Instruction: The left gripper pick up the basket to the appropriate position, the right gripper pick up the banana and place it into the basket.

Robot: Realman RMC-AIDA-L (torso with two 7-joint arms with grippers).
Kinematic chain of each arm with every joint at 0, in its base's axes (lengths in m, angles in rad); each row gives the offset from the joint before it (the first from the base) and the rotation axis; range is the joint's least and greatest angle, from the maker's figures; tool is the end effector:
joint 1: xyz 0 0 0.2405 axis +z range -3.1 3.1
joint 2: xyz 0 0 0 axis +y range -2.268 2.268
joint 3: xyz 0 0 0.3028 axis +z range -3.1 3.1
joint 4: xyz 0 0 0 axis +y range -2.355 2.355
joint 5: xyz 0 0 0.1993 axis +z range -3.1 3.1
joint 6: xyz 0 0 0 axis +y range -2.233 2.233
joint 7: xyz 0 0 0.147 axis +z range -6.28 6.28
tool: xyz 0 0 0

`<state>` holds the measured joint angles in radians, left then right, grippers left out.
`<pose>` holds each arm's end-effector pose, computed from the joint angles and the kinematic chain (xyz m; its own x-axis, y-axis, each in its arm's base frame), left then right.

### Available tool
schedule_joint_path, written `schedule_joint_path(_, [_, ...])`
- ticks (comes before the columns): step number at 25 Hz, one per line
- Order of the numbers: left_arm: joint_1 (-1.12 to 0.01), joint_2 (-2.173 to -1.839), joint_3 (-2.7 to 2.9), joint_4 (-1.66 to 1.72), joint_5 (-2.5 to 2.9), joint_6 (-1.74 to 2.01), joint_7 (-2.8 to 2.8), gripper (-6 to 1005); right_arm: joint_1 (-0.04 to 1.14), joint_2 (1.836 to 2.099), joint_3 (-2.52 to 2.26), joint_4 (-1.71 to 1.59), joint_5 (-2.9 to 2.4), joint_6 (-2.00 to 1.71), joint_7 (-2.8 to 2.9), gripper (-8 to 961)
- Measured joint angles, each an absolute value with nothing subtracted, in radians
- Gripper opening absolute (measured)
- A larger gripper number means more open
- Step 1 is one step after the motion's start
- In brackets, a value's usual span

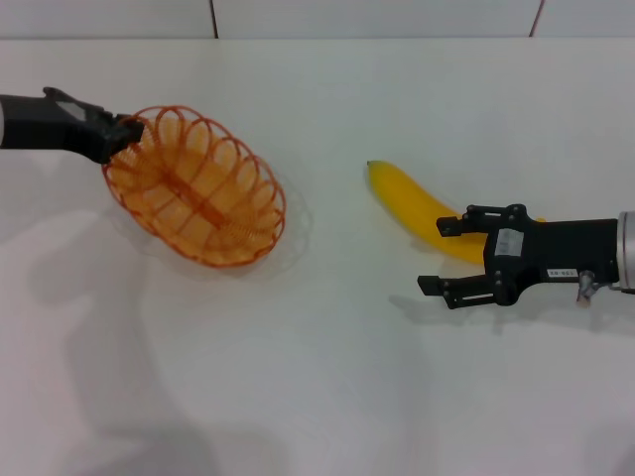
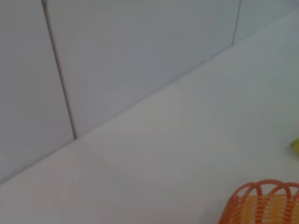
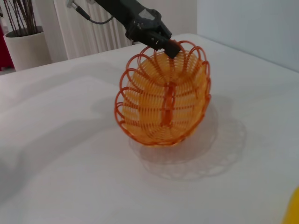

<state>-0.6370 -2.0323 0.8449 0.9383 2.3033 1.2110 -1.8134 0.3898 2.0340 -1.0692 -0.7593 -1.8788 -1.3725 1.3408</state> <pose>-0.2797 0.4292 0.0261 0.8775 0.4316 0.2090 0.4744 -0.7178 -0.5096 0.3207 0.3221 -0.0360 0.9077 -0.2855 -0.3076 -0.3628 -0.9022 -0.2331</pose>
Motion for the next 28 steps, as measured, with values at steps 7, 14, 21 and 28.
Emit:
schedule_joint_path(7, [-0.638, -2.032, 0.844, 0.885, 2.213, 1.152, -1.763, 62, 0.391, 2.034, -1.069, -0.759, -1.877, -1.373, 1.341, 882])
schedule_joint_path(14, [-0.638, -2.033, 0.839, 0.785, 2.125, 1.076, -1.715, 60, 0.397, 2.034, -1.069, -0.758, -1.878, -1.374, 1.341, 882])
schedule_joint_path(21, [-0.63, -2.032, 0.833, 0.698, 2.028, 1.004, -1.661, 58, 0.398, 2.034, -1.071, -0.758, -1.878, -1.379, 1.341, 882])
schedule_joint_path(28, [-0.633, -2.034, 0.83, 0.619, 1.944, 0.957, -1.605, 57, 0.399, 2.034, -1.09, -0.758, -1.879, -1.382, 1.341, 882])
